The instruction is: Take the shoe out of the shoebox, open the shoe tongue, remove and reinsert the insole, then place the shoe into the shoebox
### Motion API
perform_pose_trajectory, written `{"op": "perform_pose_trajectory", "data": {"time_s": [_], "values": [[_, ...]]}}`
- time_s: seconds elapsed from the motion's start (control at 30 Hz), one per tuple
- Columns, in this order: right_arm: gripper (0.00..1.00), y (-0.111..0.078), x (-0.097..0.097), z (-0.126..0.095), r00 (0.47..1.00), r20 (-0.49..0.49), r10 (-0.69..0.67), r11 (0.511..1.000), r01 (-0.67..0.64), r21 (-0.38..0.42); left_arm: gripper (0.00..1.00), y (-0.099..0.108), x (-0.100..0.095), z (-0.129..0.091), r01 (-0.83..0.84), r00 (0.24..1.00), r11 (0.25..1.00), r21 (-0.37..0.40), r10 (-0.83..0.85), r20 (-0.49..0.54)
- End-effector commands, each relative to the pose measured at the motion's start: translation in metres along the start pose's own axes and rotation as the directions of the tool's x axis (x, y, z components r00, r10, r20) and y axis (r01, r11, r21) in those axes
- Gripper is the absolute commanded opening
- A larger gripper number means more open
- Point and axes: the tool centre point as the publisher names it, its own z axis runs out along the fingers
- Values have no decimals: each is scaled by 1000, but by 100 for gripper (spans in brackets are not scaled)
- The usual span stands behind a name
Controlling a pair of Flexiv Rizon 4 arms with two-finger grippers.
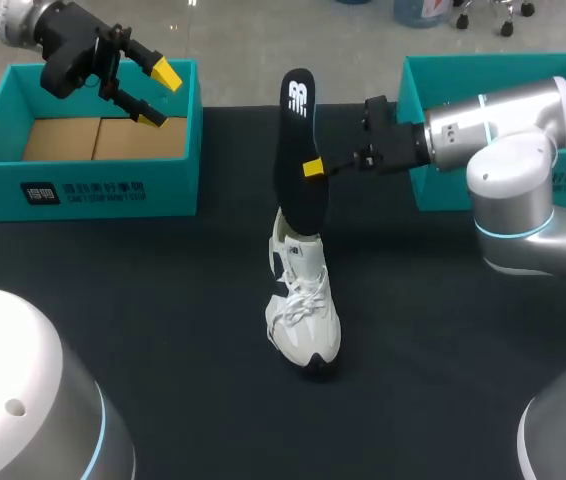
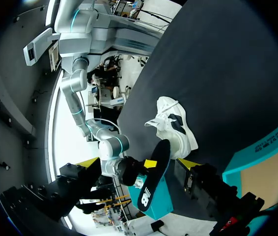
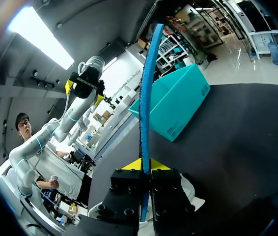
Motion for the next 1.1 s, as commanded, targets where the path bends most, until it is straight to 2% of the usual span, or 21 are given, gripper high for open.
{"op": "perform_pose_trajectory", "data": {"time_s": [0.03, 0.33, 0.67, 0.97, 1.1], "values": [[0, -9, -1, 4, 1000, 3, 4, 1000, -4, -6, 100, 0, 0, 0, 0, 1000, 1000, 0, 0, -3], [0, -19, 0, 5, 1000, 0, 11, 1000, -11, 2, 100, 0, 0, 0, 0, 1000, 1000, 0, 0, -3], [0, -6, 7, 15, 1000, -9, -12, 1000, 12, -16, 100, 0, 0, 0, 0, 1000, 1000, 0, 0, -3], [0, -8, 4, 24, 999, -35, -40, 998, 38, -41, 100, 0, 0, 0, 0, 1000, 1000, 0, 0, -3], [0, -10, 4, 26, 993, -62, -100, 993, 95, -68, 100, 0, 0, 0, 0, 1000, 1000, 0, 0, -3]]}}
